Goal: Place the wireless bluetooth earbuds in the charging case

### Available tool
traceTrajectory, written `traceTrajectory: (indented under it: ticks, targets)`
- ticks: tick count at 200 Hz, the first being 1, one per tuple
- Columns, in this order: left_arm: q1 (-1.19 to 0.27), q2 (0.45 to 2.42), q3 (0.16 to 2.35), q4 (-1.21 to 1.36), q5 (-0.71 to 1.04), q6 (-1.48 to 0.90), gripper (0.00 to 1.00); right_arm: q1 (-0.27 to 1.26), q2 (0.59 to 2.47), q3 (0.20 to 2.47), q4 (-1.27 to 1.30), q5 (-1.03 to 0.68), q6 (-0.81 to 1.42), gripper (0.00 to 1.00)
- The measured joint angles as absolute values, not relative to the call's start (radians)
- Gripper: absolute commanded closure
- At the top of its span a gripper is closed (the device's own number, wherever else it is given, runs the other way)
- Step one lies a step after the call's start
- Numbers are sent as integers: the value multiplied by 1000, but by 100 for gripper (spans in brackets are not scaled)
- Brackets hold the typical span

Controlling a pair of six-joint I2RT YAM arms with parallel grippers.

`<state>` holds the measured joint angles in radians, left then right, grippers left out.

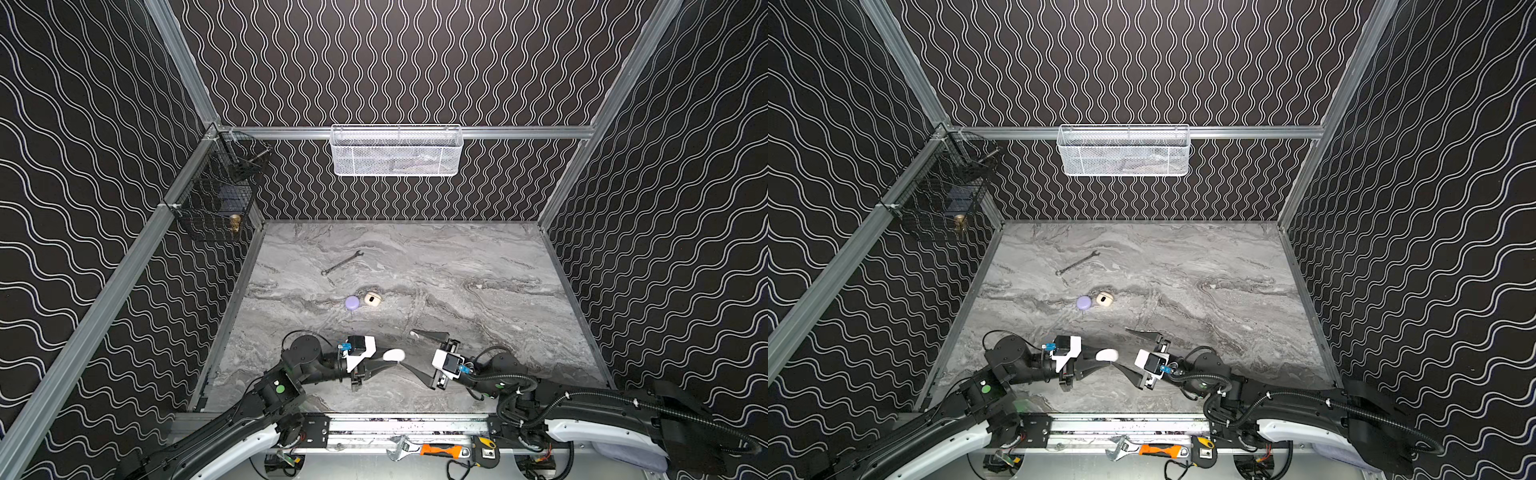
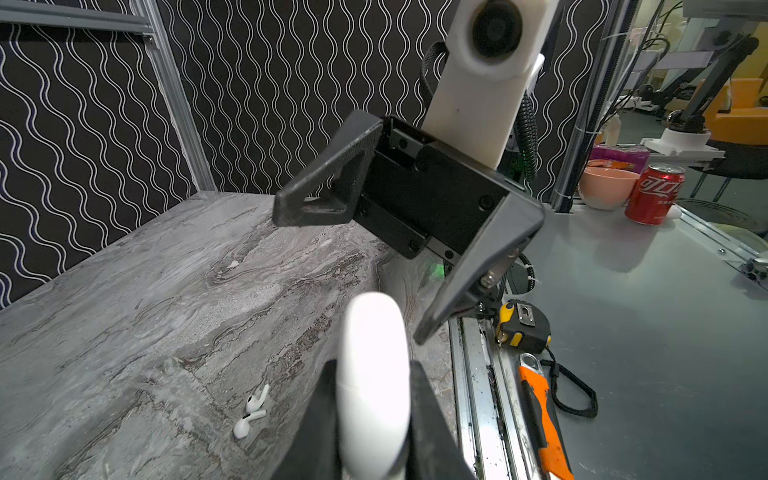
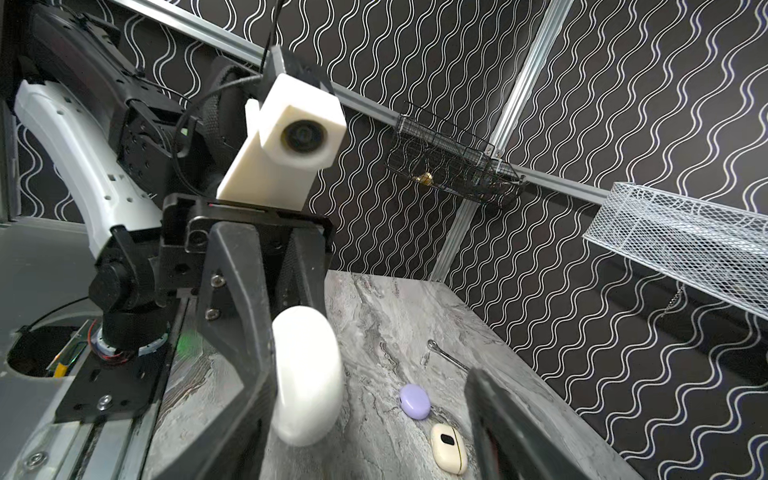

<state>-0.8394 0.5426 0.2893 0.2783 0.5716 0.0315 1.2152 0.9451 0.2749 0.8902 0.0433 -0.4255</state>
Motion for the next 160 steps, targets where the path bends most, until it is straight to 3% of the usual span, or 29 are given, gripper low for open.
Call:
traceTrajectory:
  ticks: [62,160]
  targets:
    - [-838,554,297,297,538,31,100,1217,962,285,910,107,-377,37]
    - [-840,589,286,351,516,-2,100,1216,986,342,932,287,-287,36]
